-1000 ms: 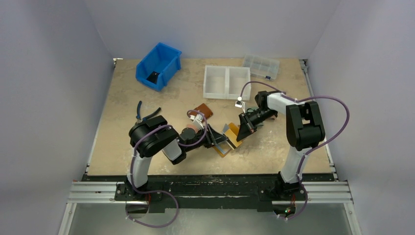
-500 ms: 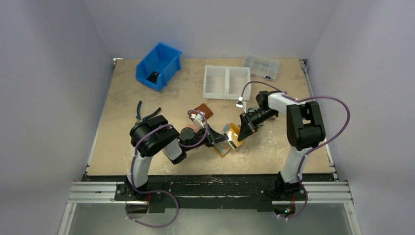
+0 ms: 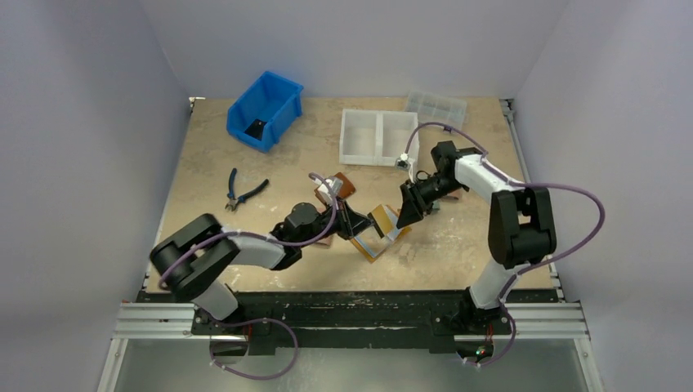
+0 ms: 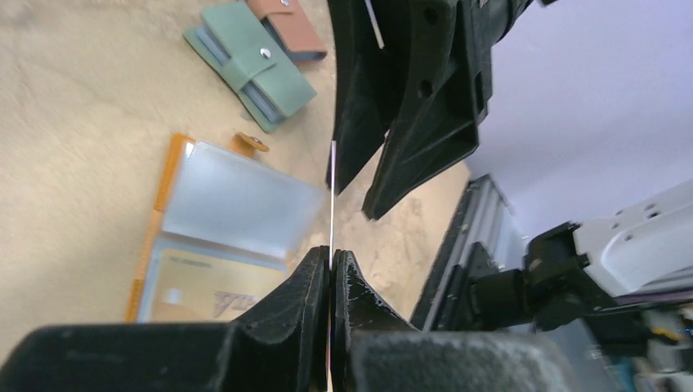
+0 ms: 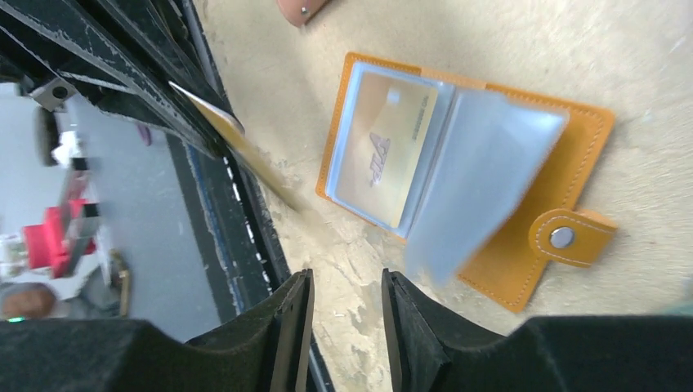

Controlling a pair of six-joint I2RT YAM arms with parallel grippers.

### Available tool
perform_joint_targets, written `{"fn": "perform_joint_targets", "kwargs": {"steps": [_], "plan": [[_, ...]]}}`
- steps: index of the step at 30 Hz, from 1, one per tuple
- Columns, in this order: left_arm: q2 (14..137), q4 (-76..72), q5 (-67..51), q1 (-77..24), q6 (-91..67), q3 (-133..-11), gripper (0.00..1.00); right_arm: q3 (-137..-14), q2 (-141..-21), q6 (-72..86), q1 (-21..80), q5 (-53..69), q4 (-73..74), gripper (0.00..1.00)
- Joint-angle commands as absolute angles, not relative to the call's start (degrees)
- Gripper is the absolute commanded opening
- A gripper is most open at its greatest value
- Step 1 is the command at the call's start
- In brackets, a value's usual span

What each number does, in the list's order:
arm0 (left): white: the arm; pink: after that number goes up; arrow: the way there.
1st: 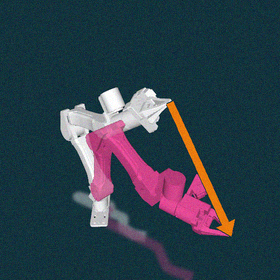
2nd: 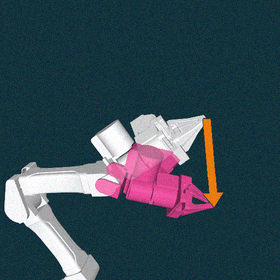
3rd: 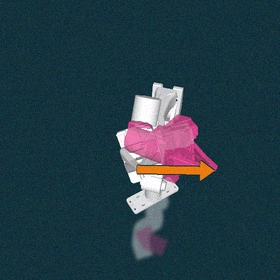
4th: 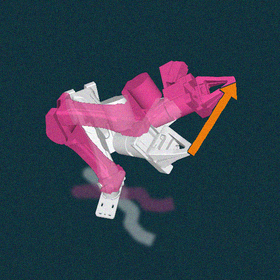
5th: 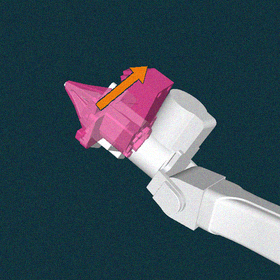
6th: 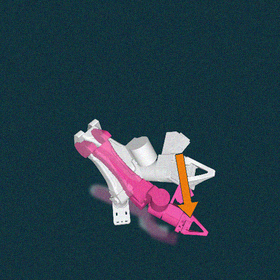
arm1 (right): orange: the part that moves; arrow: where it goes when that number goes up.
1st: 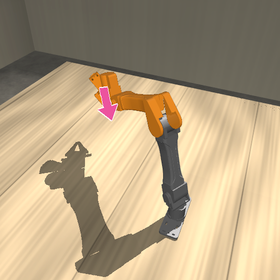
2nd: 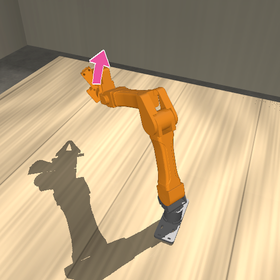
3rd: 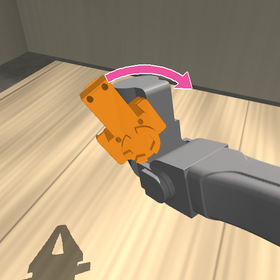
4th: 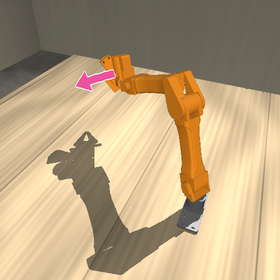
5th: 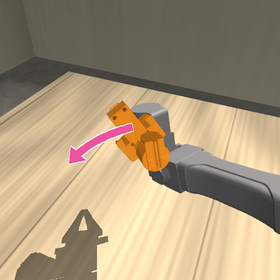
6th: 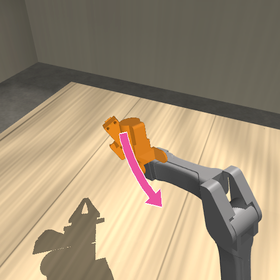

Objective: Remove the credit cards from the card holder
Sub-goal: Place the credit card in the storage box.

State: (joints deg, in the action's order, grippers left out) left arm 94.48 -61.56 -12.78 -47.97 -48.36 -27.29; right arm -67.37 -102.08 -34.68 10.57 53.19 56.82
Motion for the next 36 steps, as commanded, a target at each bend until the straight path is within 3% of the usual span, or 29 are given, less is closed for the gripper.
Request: {"fn": "perform_joint_targets", "kwargs": {"steps": [1,9,14,16,20,24,28,36], "plan": [[82.9,-41.1,-5.8,-50.3,-25.5,-28.6,0.0,-67.2,-92.8,-35.7,10.5,51.4,54.5,0.44],[66.6,-29.3,8.3,-60.3,10.1,-29.7,0.0,-64.3,-74.6,-35.0,10.5,52.6,44.9,0.51],[62.7,-37.3,16.1,-67.4,31.5,-25.5,0.0,-55.1,-63.2,-20.1,10.5,59.2,23.6,0.82],[63.0,-41.8,19.6,-71.5,40.6,-24.2,0.0,-51.7,-61.6,-11.0,10.3,64.5,15.4,0.89],[69.2,-44.8,28.9,-77.3,55.4,-25.4,0.0,-45.9,-62.6,6.4,8.8,70.9,1.6,0.9],[76.0,-49.8,34.8,-79.8,65.5,-26.7,0.0,-40.8,-65.0,29.6,7.9,66.7,-13.0,0.89],[81.2,-56.9,39.2,-81.0,72.6,-27.6,0.0,-41.6,-66.7,29.1,7.9,60.4,-7.3,0.91],[86.4,-64.3,40.7,-82.5,77.1,-29.6,0.0,-40.4,-72.9,33.3,8.2,61.0,-7.5,0.89]]}}
